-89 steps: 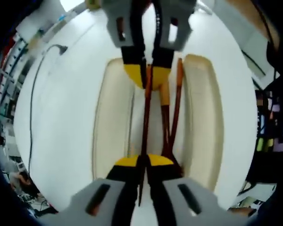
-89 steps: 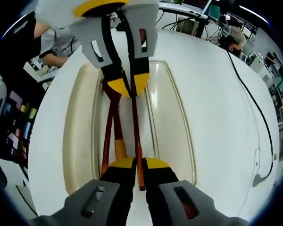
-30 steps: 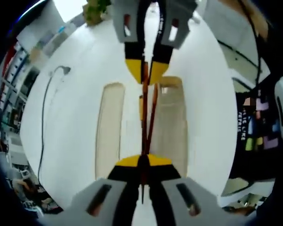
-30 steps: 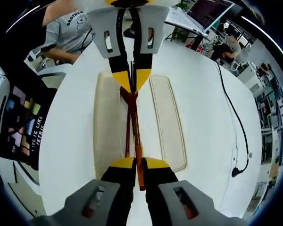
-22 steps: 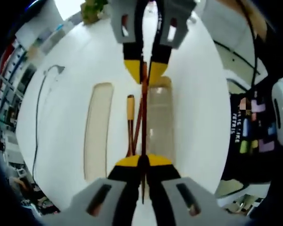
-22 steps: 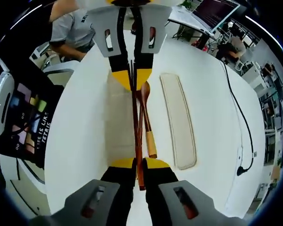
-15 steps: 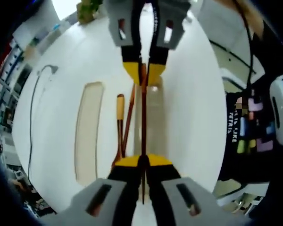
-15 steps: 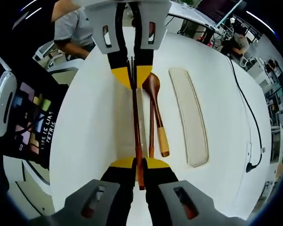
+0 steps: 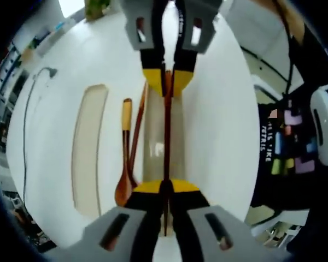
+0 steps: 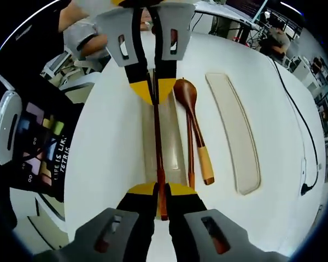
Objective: Arrange the utensils inside the cutlery case until each visible utensil rests in its matching compartment.
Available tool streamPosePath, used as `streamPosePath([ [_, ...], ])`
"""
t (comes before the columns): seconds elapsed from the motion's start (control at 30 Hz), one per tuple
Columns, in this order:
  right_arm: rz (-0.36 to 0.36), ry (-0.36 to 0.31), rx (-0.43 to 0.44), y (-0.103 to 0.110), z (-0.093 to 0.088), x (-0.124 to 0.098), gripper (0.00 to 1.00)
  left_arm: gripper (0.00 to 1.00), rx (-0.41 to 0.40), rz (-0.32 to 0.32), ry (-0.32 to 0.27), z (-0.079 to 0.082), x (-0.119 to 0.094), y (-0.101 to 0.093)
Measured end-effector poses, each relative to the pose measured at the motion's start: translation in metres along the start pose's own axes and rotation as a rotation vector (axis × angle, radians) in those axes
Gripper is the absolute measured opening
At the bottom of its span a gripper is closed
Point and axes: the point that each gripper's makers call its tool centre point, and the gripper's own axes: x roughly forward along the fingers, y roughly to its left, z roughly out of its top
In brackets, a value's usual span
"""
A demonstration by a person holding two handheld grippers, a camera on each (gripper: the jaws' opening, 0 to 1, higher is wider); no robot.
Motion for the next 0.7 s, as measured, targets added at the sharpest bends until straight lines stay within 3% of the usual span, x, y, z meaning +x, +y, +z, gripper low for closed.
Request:
streamPosePath([
  [0.7, 0.086, 0.013, 0.059, 0.008, -0.009, 0.017, 0.05, 0.04, -0.009, -0.060, 0.008, -0.004, 0.019, -0.006],
])
